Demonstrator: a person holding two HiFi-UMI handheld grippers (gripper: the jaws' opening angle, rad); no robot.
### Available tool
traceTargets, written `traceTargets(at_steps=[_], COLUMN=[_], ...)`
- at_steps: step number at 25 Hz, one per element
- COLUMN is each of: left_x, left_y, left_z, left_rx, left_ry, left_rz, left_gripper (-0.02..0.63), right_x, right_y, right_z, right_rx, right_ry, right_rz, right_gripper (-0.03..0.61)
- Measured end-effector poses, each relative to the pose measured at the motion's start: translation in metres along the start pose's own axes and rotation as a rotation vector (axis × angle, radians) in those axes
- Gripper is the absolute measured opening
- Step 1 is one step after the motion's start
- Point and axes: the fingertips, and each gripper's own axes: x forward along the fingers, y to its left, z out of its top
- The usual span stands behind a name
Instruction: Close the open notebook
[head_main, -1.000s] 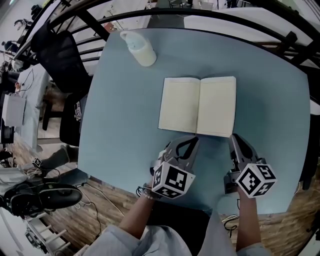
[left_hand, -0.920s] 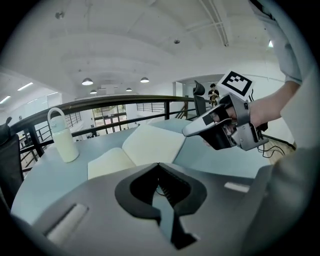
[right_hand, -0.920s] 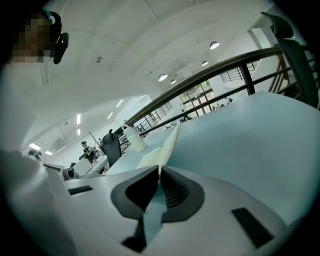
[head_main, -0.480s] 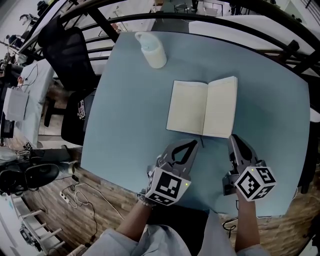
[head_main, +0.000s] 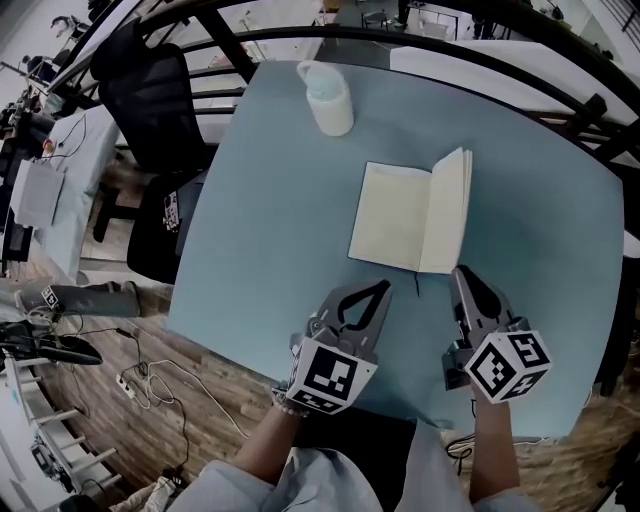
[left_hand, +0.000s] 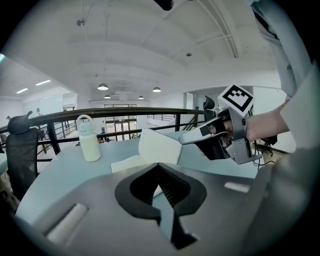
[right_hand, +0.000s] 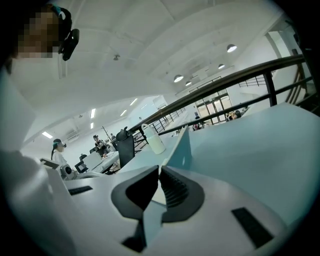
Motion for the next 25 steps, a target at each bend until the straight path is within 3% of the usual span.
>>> traceTargets(at_steps=[25], left_x=[-0.040], left_y=[0.044], left_z=[0.010], left_rx=[-0.051], left_ry=[-0.054], left_rz=[0.104], left_gripper=[0.005], right_x=[0.043], right_y=[0.048], right_z=[-0.005], right_rx=[-0.027], right_ry=[0.050], right_rz=[0.090], right_gripper=[0.012])
